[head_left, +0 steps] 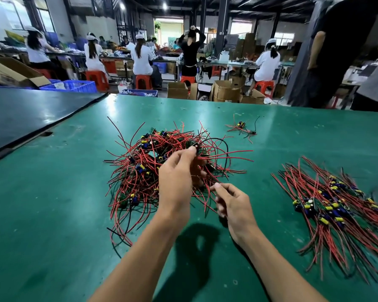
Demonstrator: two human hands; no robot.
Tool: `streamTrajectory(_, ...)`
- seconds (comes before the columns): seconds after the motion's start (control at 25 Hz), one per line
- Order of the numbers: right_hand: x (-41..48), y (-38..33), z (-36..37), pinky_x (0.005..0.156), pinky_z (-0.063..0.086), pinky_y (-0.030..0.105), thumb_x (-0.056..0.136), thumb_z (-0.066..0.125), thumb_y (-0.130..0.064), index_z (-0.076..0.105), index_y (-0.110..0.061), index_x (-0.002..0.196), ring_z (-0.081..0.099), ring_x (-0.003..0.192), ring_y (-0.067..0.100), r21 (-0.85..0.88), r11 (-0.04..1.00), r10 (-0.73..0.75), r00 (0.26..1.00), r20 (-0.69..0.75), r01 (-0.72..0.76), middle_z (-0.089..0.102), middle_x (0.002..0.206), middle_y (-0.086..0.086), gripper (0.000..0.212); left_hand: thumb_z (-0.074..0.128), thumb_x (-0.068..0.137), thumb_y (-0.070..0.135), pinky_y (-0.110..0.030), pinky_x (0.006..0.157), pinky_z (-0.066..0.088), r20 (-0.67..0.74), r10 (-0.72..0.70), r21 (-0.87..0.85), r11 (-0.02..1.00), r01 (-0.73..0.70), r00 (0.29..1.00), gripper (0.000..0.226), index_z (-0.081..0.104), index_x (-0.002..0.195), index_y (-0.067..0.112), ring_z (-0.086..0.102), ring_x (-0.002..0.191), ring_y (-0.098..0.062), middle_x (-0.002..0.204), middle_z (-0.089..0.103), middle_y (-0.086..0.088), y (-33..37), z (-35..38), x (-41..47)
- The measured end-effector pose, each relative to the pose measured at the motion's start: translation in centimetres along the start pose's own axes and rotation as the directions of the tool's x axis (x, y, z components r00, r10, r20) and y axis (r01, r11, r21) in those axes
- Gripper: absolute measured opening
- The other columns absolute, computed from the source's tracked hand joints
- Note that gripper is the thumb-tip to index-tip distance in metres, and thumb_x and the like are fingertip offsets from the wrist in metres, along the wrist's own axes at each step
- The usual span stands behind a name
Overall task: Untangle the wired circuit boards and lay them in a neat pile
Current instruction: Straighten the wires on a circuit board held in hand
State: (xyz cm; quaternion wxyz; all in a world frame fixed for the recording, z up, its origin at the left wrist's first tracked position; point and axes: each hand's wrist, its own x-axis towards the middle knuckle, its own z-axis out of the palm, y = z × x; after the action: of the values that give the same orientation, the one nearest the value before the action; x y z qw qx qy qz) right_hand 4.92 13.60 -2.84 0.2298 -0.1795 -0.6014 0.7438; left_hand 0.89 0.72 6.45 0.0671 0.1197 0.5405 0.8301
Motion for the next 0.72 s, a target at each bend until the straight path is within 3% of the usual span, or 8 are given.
streamTrajectory(0.08, -0.2, -0.4, -0.4, 0.042, 0.025, 0.017, 0.091, 0.065, -0.024, 0.070, -0.008, 0.093, 0.035, 0.046, 0.005, 0.122, 0.991, 0.043, 0.997, 0.063, -0.050, 0.050, 0.063, -0.004, 0.016, 0.055, 0.097, 0.030, -0.022, 0.049, 0.045, 0.110, -0.330, -0.093, 0.936, 0.340, 0.938, 0.024, 0.065, 0.096, 0.008, 0.055, 0.054, -0.014, 0.076, 0.070, -0.006, -0.9, -0.6, -0.2)
streamTrajectory(0.2, -0.3, -1.0, -0.9, 0.044, 0.027, 0.015, 0.080, 0.068, -0.031, 0.078, -0.015, 0.098, 0.037, 0.049, 0.004, 0.189, 0.973, 0.101, 0.981, 0.165, -0.132, 0.053, 0.070, -0.003, 0.025, 0.052, 0.098, 0.033, -0.023, 0.052, 0.042, 0.103, -0.547, -0.074, 0.829, 0.555, 0.831, 0.028, 0.064, 0.092, 0.008, 0.053, 0.051, -0.012, 0.070, 0.068, -0.003, -4.1, -1.4, -0.8)
streamTrajectory(0.32, -0.7, -1.2, -0.9, 0.041, 0.042, 0.017, 0.083, 0.071, -0.020, 0.077, -0.018, 0.098, 0.051, 0.043, 0.005, 0.257, 0.946, 0.108, 0.942, 0.318, -0.196, 0.062, 0.066, -0.001, 0.016, 0.056, 0.097, 0.032, -0.022, 0.050, 0.047, 0.080, -0.556, -0.055, 0.827, 0.560, 0.828, 0.026, 0.063, 0.092, 0.007, 0.056, 0.049, -0.013, 0.068, 0.069, -0.005, -5.7, -1.7, -0.5)
streamTrajectory(0.44, -0.7, -1.2, -1.1, 0.043, 0.046, 0.019, 0.088, 0.070, -0.019, 0.072, -0.013, 0.110, 0.056, 0.048, 0.007, 0.256, 0.953, 0.072, 0.942, 0.328, -0.162, 0.065, 0.069, -0.002, 0.023, 0.062, 0.091, 0.032, -0.021, 0.048, 0.049, 0.146, -0.564, 0.015, 0.823, 0.568, 0.813, 0.030, 0.069, 0.094, 0.004, 0.058, 0.049, -0.014, 0.065, 0.067, -0.005, -5.9, -2.1, 0.0)
streamTrajectory(0.52, -0.5, -1.2, -1.4, 0.039, 0.036, 0.017, 0.088, 0.070, -0.030, 0.074, -0.017, 0.108, 0.047, 0.049, 0.005, 0.143, 0.983, 0.069, 0.955, 0.289, -0.114, 0.059, 0.068, -0.005, 0.025, 0.064, 0.088, 0.033, -0.022, 0.050, 0.049, 0.221, -0.613, 0.024, 0.781, 0.624, 0.758, 0.030, 0.072, 0.090, 0.005, 0.058, 0.051, -0.014, 0.067, 0.065, -0.006, -5.8, -2.8, 0.2)
streamTrajectory(0.6, -0.5, -1.4, -1.4, 0.039, 0.029, 0.017, 0.082, 0.072, -0.040, 0.076, -0.022, 0.091, 0.040, 0.049, 0.008, 0.077, 0.992, 0.078, 0.959, 0.274, -0.103, 0.053, 0.064, -0.004, 0.020, 0.065, 0.084, 0.033, -0.022, 0.051, 0.050, 0.311, -0.648, 0.024, 0.737, 0.675, 0.696, 0.029, 0.073, 0.090, 0.006, 0.058, 0.054, -0.014, 0.071, 0.065, -0.007, -5.4, -3.4, 0.4)
streamTrajectory(0.72, -0.5, -1.7, -1.2, 0.046, 0.042, 0.019, 0.075, 0.076, -0.035, 0.077, -0.020, 0.090, 0.048, 0.058, 0.012, 0.178, 0.972, 0.098, 0.951, 0.294, -0.156, 0.062, 0.070, 0.001, 0.021, 0.062, 0.081, 0.034, -0.021, 0.054, 0.052, 0.416, -0.662, 0.069, 0.707, 0.704, 0.624, 0.032, 0.075, 0.087, 0.006, 0.059, 0.055, -0.014, 0.074, 0.066, -0.007, -5.3, -3.7, 0.7)
